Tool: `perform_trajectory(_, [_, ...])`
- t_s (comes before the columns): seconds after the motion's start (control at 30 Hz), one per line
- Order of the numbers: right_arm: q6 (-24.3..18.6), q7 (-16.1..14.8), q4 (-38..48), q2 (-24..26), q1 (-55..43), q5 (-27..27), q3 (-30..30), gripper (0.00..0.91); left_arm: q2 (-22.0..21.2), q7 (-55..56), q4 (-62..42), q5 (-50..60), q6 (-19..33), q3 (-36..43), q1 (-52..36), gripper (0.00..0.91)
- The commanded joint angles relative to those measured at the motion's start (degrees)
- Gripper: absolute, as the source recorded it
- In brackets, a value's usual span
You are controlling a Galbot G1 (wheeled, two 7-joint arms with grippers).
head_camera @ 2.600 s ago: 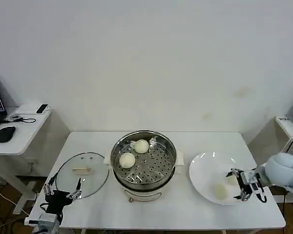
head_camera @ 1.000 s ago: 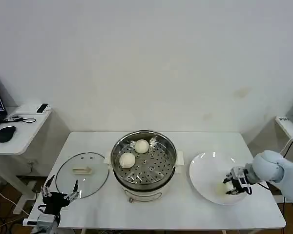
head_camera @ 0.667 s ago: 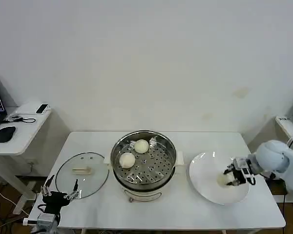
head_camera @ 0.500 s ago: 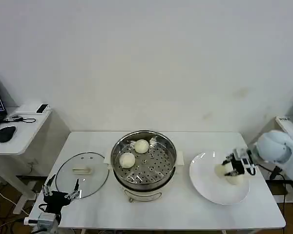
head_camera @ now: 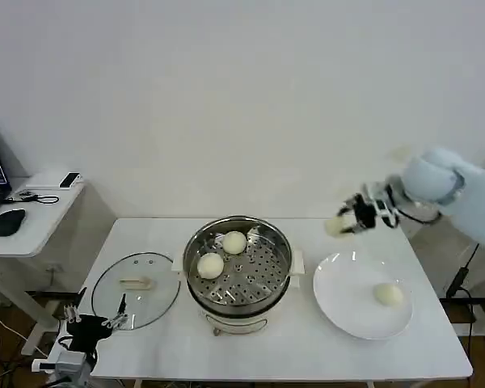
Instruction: Take steamed baozi put them in steamer then cover it.
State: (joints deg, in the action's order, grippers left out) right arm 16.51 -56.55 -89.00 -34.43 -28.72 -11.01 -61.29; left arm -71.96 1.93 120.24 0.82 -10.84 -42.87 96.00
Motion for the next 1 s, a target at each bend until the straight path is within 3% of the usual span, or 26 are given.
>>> perform_trajectory(0.03, [-0.1, 1.3, 2.4, -17.5, -12.2, -6.4, -9.2, 0.484, -0.1, 0.0, 0.4, -0.3, -0.1, -1.0, 0.2, 0.907])
perform_trajectory(0.27, [-1.4, 1.9, 0.0, -26.3, -9.7, -7.9, -10.9, 0.484, -0.9, 0.1, 1.3, -0.4, -0.1, -2.6, 1.3, 0.907])
perform_trajectory(0.4, [-2.8, 1.1, -1.3, -28.6, -7.6, -7.3, -12.0, 0.494, -1.5, 0.1, 1.7, -0.4, -0.1, -3.2, 1.7, 0.907])
perform_trajectory(0.67, [-6.7, -1.8, -2.4, -29.0, -5.2, -3.7, -14.5, 0.494, -2.4, 0.1, 2.7, -0.4, 0.0, -4.2, 2.7, 0.907])
perform_trajectory(1.0, [-10.9, -3.2, -3.7, -27.6, -3.0, 0.0, -15.5, 0.494, -2.7, 0.2, 2.1, -0.4, 0.2, -4.5, 2.7, 0.907])
